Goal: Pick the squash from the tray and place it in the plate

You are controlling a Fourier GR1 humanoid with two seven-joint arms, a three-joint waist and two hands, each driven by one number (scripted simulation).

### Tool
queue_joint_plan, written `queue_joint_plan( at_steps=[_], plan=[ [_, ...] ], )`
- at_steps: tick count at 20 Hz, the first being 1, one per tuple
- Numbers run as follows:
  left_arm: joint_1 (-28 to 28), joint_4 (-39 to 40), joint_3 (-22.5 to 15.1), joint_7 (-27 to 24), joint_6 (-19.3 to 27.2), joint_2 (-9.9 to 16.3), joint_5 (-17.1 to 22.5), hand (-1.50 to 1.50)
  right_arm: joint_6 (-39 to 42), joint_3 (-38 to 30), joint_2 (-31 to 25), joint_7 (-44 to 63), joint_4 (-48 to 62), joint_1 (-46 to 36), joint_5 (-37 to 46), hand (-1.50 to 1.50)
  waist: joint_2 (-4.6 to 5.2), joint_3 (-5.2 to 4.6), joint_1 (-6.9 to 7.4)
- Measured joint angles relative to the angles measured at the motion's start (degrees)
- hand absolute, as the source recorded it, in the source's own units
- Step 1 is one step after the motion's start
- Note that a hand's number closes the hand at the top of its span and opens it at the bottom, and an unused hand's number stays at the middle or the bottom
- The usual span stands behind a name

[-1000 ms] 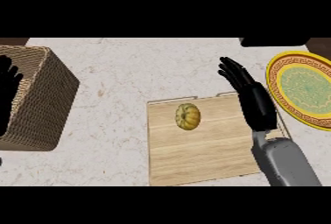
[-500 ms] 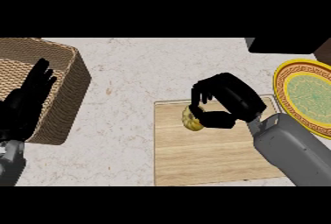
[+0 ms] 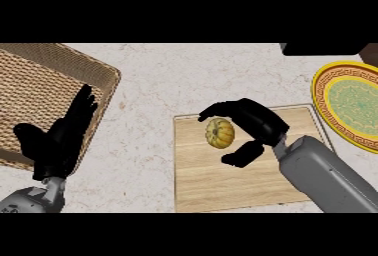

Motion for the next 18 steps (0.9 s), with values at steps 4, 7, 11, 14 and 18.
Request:
queue_joint_plan(
  at_steps=[4, 7, 11, 14, 18],
  plan=[
    [1.0, -0.5, -2.1, 0.7, 1.3, -1.9, -1.2, 0.00, 5.0, 4.5, -2.5, 2.4, 0.1, -4.9, 5.6, -1.50, -0.16, -0.22, 0.07],
    [1.6, -0.5, -3.1, 0.9, 1.8, -2.9, -1.6, 0.00, 8.4, 7.4, -3.4, 5.9, -0.4, -9.2, 10.0, -1.50, -0.26, -0.41, -0.02],
    [2.5, -0.4, -4.8, 1.2, 2.7, -4.4, -2.4, 0.00, 14.8, 10.2, -1.5, 11.7, 0.7, -15.5, 13.2, -1.50, -0.24, -0.60, 0.12],
    [3.2, -0.3, -5.5, 1.3, 3.2, -5.3, -2.7, 0.00, 20.6, 12.3, -0.3, 15.4, 2.4, -18.2, 14.0, -1.50, -0.18, -0.69, 0.01],
    [4.0, 2.1, -5.7, 0.5, 3.7, -5.6, -3.9, 0.00, 28.8, 13.6, 3.1, 20.7, 6.5, -21.4, 13.3, -1.50, 0.12, -0.99, 0.02]
  ],
)
